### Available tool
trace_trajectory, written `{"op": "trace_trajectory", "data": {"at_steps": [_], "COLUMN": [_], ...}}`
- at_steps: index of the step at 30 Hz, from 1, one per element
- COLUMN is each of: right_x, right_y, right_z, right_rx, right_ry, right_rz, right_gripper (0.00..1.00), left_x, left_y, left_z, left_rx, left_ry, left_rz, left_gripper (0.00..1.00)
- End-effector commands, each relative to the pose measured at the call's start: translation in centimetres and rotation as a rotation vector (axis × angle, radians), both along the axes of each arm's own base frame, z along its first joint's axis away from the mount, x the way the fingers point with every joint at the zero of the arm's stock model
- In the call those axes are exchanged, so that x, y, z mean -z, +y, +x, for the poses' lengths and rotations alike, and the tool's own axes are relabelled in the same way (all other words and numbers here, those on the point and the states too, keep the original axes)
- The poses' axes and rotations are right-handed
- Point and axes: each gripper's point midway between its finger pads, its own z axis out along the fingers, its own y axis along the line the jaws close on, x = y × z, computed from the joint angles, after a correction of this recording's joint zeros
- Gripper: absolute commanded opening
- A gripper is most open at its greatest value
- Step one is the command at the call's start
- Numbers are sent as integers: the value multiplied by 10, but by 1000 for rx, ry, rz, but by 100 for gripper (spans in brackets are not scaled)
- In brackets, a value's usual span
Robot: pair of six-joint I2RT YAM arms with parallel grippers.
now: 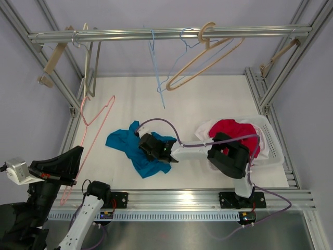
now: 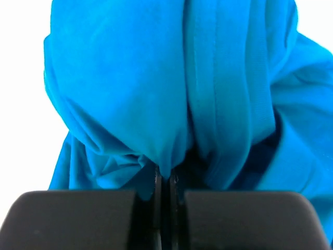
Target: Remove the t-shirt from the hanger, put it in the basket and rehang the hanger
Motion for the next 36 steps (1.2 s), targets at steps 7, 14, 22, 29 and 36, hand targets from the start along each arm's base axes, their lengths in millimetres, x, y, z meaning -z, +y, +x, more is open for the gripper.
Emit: {"op": "trace_trajectory", "data": {"at_steps": [7,14,22,29,36], "right_x": [-221,-364,-473,-420,-276], "right_y": [-94,-247,-365,-398,-412], "right_z": [-36,-33,-32,5,27], "right_rx": [158,456,697,842,1076], "right_ry": [-324,-547,-775,-818,-487], "right_rz": [248,377,380,101,303], "right_gripper": [0,0,0,0,0], "left_x": [-7,3,2,1,-1], "left_y": [-2,-8,-14,-18,-23], "left_z": [1,4,6,5,5], "left_rx": [10,35,64,91,120], "left_ry": [-63,-48,-48,-54,-49], "left_rz": [-2,-6,-7,-15,-11], "left_gripper": [0,0,0,0,0]}}
